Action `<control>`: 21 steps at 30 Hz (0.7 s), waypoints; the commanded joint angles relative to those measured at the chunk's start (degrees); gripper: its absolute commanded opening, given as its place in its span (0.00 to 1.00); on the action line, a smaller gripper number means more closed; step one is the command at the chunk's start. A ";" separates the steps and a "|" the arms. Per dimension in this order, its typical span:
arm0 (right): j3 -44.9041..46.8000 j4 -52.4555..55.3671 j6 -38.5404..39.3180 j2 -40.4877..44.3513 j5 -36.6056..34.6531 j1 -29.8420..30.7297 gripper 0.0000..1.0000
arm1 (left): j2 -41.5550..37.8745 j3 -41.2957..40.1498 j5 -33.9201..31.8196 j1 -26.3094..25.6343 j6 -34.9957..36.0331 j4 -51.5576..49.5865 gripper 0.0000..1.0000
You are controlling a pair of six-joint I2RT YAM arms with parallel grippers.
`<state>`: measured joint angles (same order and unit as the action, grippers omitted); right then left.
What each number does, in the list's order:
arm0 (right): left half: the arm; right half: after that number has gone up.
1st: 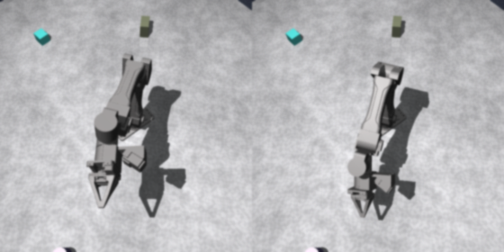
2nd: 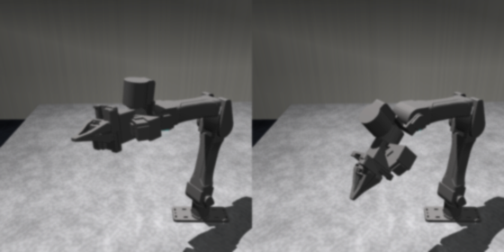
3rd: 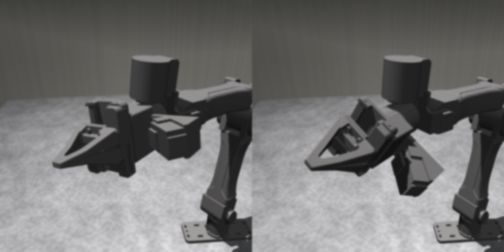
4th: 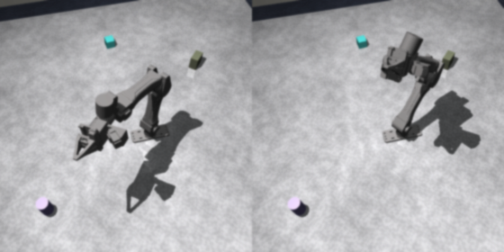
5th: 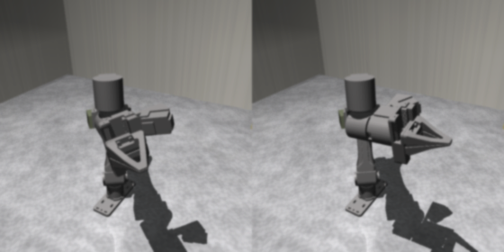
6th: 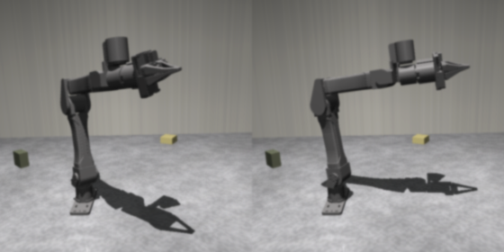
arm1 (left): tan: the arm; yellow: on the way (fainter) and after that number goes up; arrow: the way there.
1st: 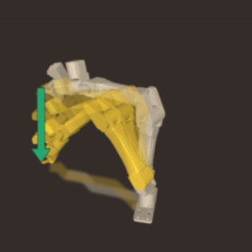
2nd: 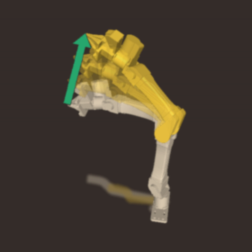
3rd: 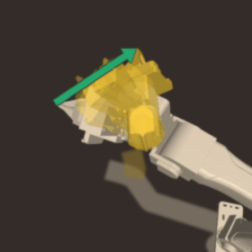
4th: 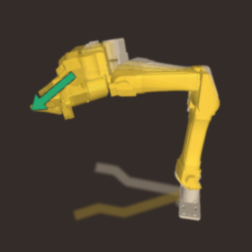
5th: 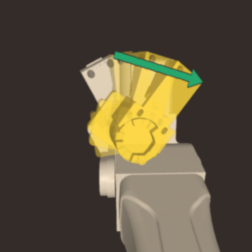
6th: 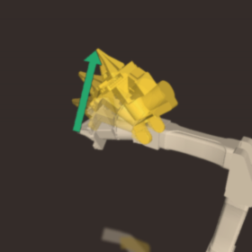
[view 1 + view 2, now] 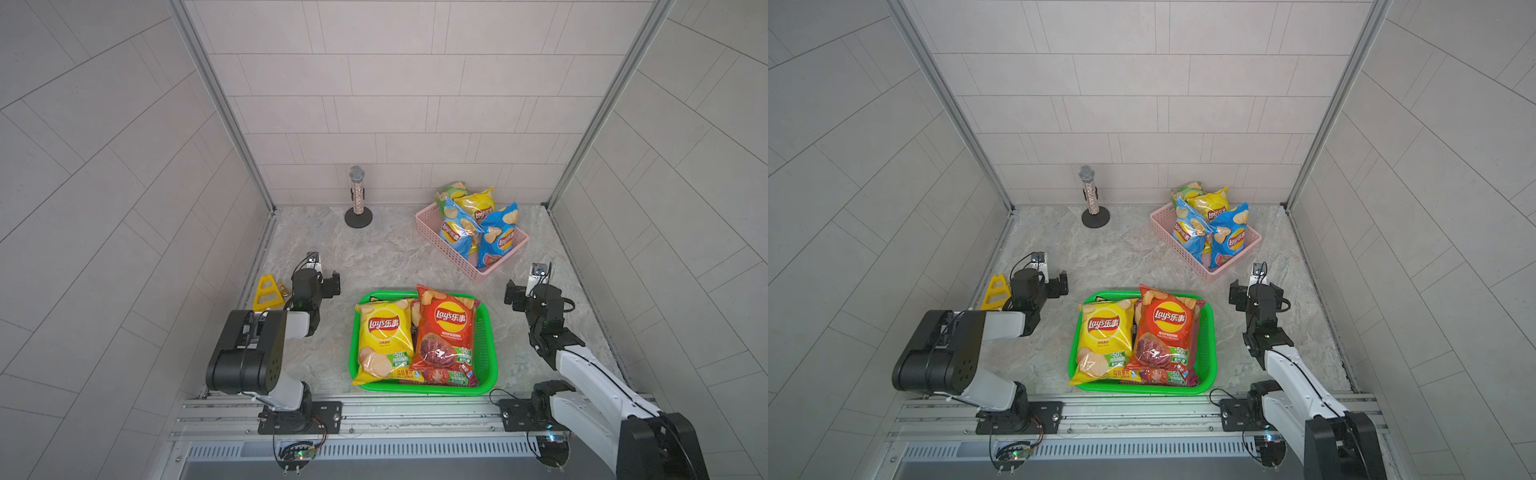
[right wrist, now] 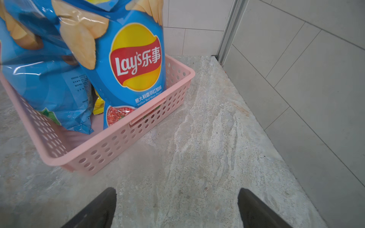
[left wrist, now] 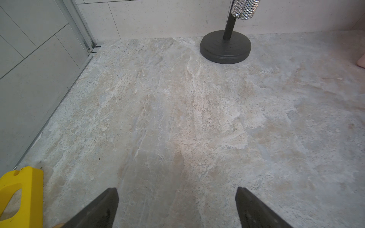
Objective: Put the potato chips into the basket
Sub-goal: Reset both arms
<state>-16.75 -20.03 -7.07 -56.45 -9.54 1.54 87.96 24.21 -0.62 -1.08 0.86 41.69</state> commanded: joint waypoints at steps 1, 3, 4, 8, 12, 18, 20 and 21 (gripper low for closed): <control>0.61 -13.83 0.03 -4.98 6.01 -2.28 1.00 | -0.45 0.88 -0.57 0.30 -0.43 0.81 1.00; 1.02 -19.61 -0.47 -9.31 9.84 -4.07 1.00 | -0.47 0.84 -0.57 0.37 -0.50 0.97 1.00; 0.81 -21.48 -1.09 -11.97 11.93 -5.27 1.00 | -0.48 0.84 -0.63 0.30 -0.44 0.94 1.00; 1.16 -30.17 -2.76 -19.74 18.18 -7.98 1.00 | -0.43 0.80 -0.59 0.34 -0.51 1.02 1.00; -0.15 -30.58 -2.27 -21.74 17.21 -8.15 1.00 | -0.49 0.84 -0.61 0.33 -0.44 1.02 1.00; 0.31 -46.54 -0.63 -35.18 20.67 -8.13 1.00 | -0.49 0.80 -0.62 0.28 -0.45 1.02 1.00; -0.55 -39.87 -0.27 -32.52 20.27 -8.35 1.00 | -0.47 0.84 -0.62 0.37 -0.48 0.98 1.00; -1.83 -35.67 0.21 -31.40 19.79 -8.22 1.00 | -0.43 0.84 -0.61 0.36 -0.50 1.03 1.00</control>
<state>-16.73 -56.58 -7.84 -90.30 9.58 -6.44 87.96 24.21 -0.75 -1.08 0.86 41.76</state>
